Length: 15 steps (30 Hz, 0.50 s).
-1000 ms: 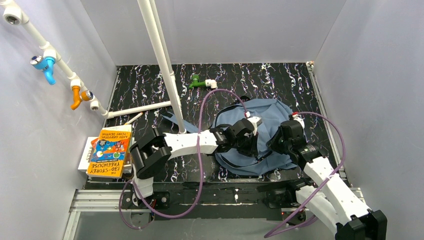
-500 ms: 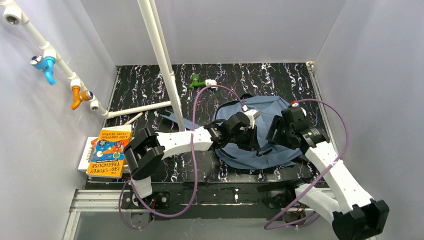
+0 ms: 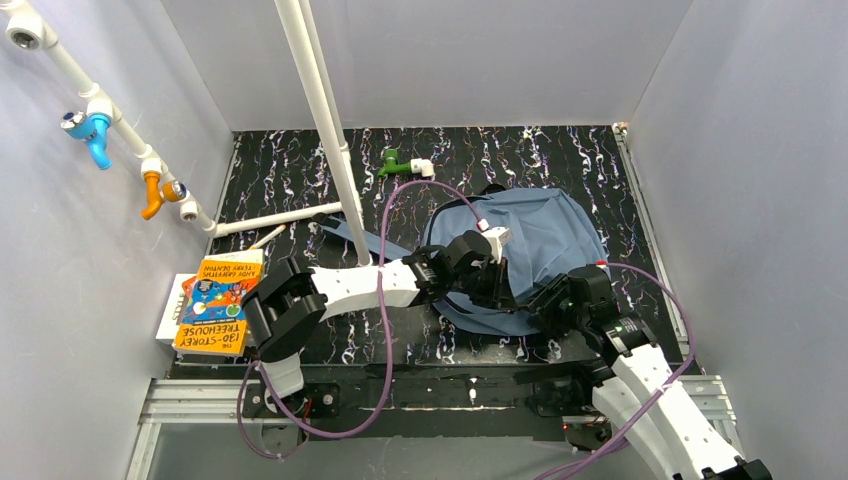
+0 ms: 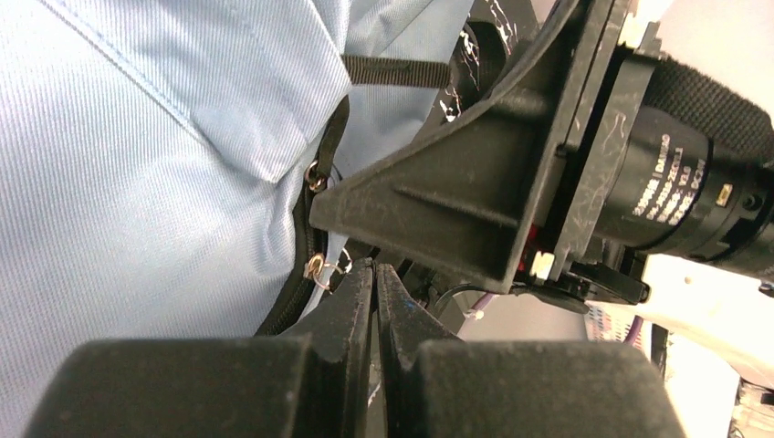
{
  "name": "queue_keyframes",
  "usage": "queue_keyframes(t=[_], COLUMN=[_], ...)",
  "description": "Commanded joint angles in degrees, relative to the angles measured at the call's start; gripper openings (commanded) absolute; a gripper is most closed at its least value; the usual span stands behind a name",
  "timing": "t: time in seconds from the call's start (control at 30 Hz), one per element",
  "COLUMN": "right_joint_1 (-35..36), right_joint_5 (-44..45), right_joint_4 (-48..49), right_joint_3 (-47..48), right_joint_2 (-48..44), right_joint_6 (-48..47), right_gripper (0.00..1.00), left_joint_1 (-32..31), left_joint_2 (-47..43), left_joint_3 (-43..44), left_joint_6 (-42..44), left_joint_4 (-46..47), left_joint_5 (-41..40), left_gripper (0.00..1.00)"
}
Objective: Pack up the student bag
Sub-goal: Unzip the student bag at the center of the board.
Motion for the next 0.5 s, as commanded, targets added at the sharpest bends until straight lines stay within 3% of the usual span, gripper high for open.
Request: queue_keyframes(t=[0.0,0.17,0.37,0.47], right_joint_1=[-0.15,-0.15,-0.15,-0.16], right_joint_5=[2.15,5.54,0.21,0.43], right_joint_4=[6.85,7.43,12.15,11.94], right_joint_3=[-1.21,-4.36,-6.62,-6.99], right_joint_2=[-1.07,-1.73,0.01,0.85], right_joint_6=[4.90,5.18,5.15,4.73], right_gripper=[0.50,0.43,0.57,0.58], left_joint_1=[0.34,0.34,0.34,0.30], left_joint_2=[-7.15,-8.36,-6.57,-5.57], left_joint_3=[-3.19,-5.05,-3.80,-2.24], left_joint_6=[-2.17,-2.10,-2.70,-3.06], left_joint_4=[3.13,3.14,3.14,3.32], left_joint_5=[1.87,1.53,3.22,4.77], left_gripper=[0.00,0.00,0.00,0.00])
